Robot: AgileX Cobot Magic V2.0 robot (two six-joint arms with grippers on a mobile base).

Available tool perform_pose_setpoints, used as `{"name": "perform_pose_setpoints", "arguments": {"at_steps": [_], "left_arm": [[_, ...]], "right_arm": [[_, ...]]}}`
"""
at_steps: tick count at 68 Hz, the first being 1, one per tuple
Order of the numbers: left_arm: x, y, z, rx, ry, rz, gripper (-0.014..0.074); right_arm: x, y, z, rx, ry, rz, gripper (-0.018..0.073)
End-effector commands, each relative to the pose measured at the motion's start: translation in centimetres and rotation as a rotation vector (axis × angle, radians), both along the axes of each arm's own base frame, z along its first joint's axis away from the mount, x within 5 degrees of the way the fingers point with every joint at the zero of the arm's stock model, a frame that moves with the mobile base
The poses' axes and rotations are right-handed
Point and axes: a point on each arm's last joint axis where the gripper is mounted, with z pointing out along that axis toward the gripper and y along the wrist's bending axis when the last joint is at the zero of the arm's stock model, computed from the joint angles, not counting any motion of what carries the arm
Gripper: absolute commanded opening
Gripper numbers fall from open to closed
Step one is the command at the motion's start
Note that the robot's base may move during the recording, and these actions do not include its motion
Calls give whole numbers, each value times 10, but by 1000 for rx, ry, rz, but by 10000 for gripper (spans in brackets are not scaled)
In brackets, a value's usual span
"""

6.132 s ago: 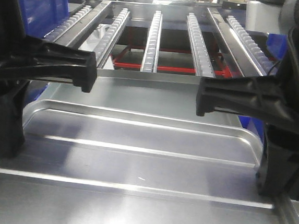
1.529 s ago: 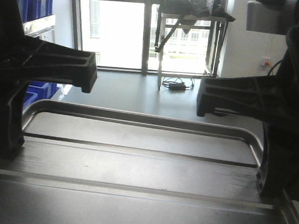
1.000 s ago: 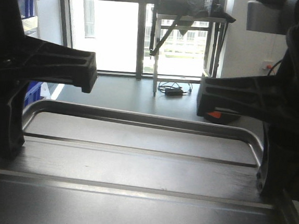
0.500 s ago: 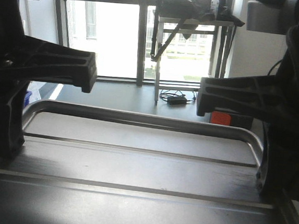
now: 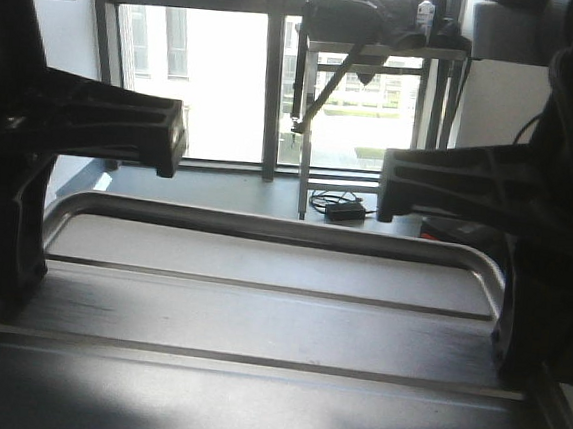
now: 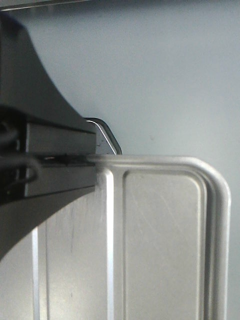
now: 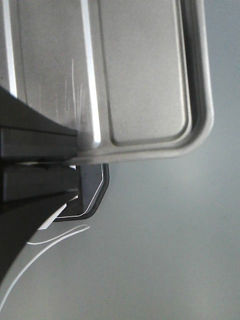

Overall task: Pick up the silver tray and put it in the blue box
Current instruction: 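Hold the tray with both grippers while the base turns and drives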

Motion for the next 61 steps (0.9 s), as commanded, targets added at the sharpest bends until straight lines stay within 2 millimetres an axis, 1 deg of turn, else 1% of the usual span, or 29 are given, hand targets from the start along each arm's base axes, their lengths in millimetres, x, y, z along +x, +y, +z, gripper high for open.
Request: {"name": "perform_pose_setpoints", "arguments": {"at_steps": [1,61], "left_arm": [[-3,-4,14,-74,-30,-20,-100],[-3,-4,14,-74,-30,-20,-100]], "right_arm": [[4,4,17,78,-86,25,70],[4,4,17,78,-86,25,70]]}}
